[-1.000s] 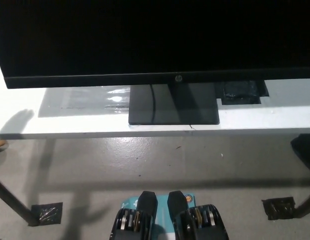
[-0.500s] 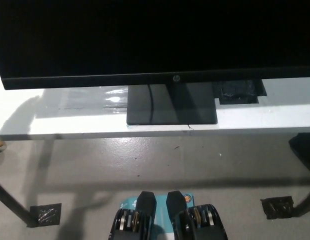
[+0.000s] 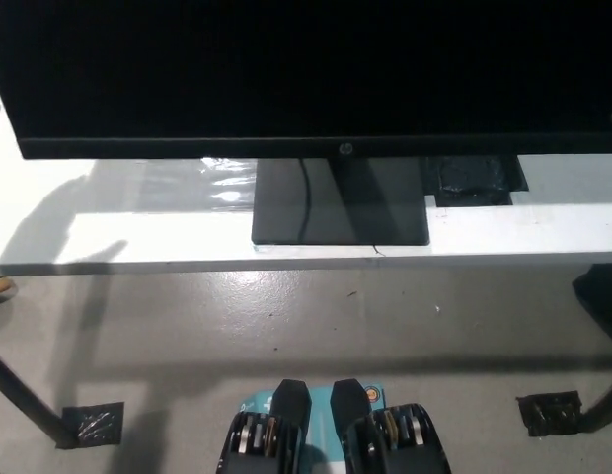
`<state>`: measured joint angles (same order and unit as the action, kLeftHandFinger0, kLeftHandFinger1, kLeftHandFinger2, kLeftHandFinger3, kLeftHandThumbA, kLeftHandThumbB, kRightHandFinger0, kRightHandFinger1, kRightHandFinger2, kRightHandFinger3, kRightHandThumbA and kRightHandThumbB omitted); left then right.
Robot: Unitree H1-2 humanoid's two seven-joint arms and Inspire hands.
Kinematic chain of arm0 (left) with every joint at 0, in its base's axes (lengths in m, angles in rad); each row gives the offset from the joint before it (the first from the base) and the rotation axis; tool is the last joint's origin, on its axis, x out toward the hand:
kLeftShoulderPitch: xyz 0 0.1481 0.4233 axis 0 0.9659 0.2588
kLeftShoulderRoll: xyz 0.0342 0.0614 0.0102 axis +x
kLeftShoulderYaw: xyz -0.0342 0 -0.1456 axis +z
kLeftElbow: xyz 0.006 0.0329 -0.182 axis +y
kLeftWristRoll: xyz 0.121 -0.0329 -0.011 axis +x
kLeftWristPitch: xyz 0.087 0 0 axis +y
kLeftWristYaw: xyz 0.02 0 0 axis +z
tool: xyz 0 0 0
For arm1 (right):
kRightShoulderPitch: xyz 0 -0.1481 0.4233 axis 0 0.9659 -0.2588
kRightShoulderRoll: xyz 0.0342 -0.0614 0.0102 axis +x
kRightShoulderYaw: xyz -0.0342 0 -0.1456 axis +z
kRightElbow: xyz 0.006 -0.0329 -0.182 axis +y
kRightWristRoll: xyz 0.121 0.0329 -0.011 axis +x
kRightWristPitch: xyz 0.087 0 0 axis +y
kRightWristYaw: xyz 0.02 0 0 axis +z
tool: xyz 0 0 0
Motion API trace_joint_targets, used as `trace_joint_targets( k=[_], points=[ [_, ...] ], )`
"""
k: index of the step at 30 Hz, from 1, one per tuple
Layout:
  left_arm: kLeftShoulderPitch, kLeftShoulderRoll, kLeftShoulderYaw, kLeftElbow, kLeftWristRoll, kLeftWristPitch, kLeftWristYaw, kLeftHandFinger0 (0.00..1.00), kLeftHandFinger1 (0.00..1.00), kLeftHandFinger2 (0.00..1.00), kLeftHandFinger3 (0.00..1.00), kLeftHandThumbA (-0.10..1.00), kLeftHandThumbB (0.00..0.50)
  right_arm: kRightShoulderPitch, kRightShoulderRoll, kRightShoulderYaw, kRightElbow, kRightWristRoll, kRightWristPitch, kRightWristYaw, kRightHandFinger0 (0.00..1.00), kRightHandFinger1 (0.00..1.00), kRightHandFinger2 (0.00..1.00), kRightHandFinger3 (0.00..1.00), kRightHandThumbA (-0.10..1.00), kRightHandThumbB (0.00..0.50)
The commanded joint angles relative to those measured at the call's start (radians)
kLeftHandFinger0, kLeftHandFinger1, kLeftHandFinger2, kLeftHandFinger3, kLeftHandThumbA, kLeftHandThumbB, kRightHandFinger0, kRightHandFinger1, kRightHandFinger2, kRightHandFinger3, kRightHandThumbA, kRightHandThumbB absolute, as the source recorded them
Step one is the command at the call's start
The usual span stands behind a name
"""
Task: The monitor is placed at the center of the table and the robot uses both its hand to grab the left and right sides of the monitor to tilt the angle of the monitor downwards
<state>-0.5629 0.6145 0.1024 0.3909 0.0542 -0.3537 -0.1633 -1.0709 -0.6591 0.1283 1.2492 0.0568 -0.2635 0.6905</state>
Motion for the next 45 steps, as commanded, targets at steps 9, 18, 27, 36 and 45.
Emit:
trace_joint_targets(
  k=[9, 18, 27, 36, 45],
  points=[
    [-0.155, 0.009, -0.097, 0.151, 0.053, 0.017, -0.049, 1.00, 1.00, 1.00, 1.00, 0.77, 0.398, -0.088, 0.052, 0.149, 0.004, -0.235, -0.109, -0.297, 1.00, 1.00, 1.00, 1.00, 0.71, 0.500],
    [-0.163, 0.001, -0.115, 0.177, 0.050, 0.005, -0.053, 1.00, 1.00, 1.00, 1.00, 0.76, 0.389, -0.101, 0.069, 0.264, 0.021, -0.367, -0.127, -0.530, 1.00, 1.00, 1.00, 1.00, 0.70, 0.500],
    [-0.146, -0.003, -0.121, 0.151, 0.049, 0.003, -0.061, 1.00, 1.00, 1.00, 1.00, 0.82, 0.422, -0.105, 0.082, 0.312, 0.060, -0.397, -0.109, -0.673, 1.00, 1.00, 1.00, 1.00, 0.70, 0.500],
    [-0.137, -0.001, -0.127, 0.127, 0.052, 0.017, -0.055, 1.00, 1.00, 1.00, 1.00, 0.85, 0.442, -0.093, 0.071, 0.307, 0.061, -0.368, -0.128, -0.689, 1.00, 1.00, 1.00, 1.00, 0.74, 0.500],
    [-0.076, 0.010, -0.103, 0.086, 0.016, 0.012, -0.048, 1.00, 1.00, 1.00, 1.00, 0.84, 0.448, 0.054, 0.011, 0.123, -0.152, -0.206, -0.206, -0.585, 1.00, 1.00, 1.00, 1.00, 0.91, 0.500]
  ],
)
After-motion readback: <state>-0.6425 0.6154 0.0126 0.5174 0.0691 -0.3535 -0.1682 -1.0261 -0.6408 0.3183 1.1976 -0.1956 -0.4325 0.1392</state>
